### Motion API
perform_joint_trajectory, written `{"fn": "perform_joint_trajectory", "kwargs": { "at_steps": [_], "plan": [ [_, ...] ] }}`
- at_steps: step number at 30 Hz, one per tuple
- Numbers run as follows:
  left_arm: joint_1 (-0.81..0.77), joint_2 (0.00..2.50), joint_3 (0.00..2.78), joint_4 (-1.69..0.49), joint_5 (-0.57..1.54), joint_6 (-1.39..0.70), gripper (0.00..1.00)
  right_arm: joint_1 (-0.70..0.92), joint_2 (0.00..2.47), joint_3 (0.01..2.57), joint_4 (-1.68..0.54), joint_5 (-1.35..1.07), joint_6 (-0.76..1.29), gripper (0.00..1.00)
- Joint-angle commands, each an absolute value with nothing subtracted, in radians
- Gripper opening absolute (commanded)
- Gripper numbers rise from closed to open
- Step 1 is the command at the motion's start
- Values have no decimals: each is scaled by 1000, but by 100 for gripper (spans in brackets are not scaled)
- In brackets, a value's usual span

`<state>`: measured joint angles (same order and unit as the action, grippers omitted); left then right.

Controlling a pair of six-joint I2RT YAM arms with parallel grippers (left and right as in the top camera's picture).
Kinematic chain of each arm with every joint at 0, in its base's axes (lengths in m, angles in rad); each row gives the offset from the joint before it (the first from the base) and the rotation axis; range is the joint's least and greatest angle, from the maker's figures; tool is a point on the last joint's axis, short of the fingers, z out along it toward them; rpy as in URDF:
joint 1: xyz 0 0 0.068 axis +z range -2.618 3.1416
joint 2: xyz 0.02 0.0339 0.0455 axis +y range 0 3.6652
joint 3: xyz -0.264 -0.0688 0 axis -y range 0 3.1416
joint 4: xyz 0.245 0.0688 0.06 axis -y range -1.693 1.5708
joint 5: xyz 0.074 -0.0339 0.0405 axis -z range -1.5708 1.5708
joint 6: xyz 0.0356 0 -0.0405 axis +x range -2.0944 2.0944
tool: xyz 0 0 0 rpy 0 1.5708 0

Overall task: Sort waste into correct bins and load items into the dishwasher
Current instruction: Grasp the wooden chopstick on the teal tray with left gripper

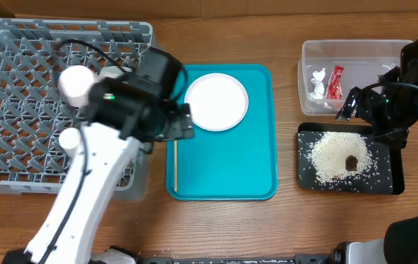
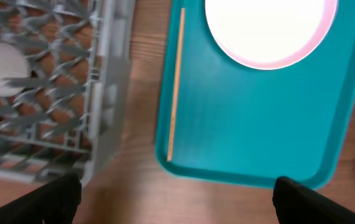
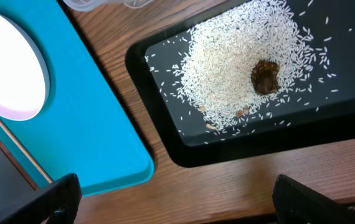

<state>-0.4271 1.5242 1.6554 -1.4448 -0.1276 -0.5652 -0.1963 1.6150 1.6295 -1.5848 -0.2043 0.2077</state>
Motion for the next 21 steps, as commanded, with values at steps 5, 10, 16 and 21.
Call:
{"fn": "perform_joint_trajectory", "kwargs": {
  "at_steps": [5,10,16,21],
  "plan": [
    [-450,1605,1372,-1224,-51,-618,97,-198,1605,1637,-1581,-199,200,100],
    [-450,1682,1282,-1124,-51,-568,92,-197,1605,1637,-1580,-199,201,100],
    [-455,1810,1264,-1065,-51,-496,91,-198,1605,1637,-1581,-199,200,100],
    [-455,1914,1264,-1061,-47,-491,92,-198,1605,1637,-1581,-199,201,100]
  ]
}}
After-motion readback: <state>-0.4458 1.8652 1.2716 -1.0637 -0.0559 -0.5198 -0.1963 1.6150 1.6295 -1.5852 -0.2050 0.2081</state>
